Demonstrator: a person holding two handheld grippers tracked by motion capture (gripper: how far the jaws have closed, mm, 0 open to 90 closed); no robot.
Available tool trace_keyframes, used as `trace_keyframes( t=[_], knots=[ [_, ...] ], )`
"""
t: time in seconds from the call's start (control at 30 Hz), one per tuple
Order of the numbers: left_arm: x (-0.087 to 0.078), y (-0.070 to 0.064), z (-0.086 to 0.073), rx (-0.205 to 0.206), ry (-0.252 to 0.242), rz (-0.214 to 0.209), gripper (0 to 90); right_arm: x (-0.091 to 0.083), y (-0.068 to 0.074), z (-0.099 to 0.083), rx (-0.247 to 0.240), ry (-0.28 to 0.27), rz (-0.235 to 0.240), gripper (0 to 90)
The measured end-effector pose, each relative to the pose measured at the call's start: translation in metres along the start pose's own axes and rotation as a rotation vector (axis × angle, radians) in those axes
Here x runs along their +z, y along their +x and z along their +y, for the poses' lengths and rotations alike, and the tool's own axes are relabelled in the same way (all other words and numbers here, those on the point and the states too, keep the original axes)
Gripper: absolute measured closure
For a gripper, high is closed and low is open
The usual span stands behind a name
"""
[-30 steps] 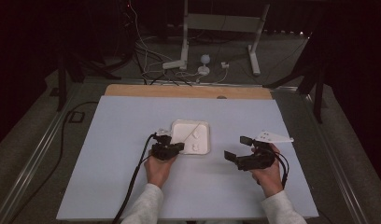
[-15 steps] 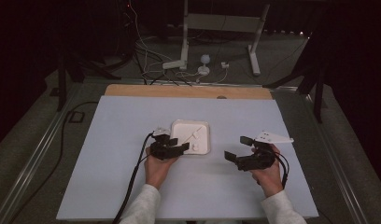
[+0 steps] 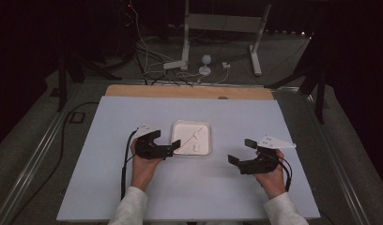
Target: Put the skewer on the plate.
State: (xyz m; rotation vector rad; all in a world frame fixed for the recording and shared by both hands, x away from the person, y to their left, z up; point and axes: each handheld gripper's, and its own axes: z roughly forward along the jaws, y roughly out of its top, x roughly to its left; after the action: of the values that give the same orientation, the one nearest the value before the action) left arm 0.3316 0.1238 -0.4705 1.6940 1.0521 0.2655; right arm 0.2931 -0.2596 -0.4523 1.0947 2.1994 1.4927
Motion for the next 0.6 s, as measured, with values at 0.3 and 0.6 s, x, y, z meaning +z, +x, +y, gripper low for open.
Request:
trace_keyframes(
  t=[0.3, 0.6],
  knots=[
    [-0.041, 0.011, -0.008, 0.071, -0.056, 0.027, 1.3, -0.014, -0.008, -0.014, 0.007, -0.018, -0.029, 0.1],
    [-0.077, 0.026, -0.026, 0.106, -0.117, 0.095, 1.4, -0.025, -0.012, -0.028, 0.008, -0.036, -0.060, 0.0]
  ],
)
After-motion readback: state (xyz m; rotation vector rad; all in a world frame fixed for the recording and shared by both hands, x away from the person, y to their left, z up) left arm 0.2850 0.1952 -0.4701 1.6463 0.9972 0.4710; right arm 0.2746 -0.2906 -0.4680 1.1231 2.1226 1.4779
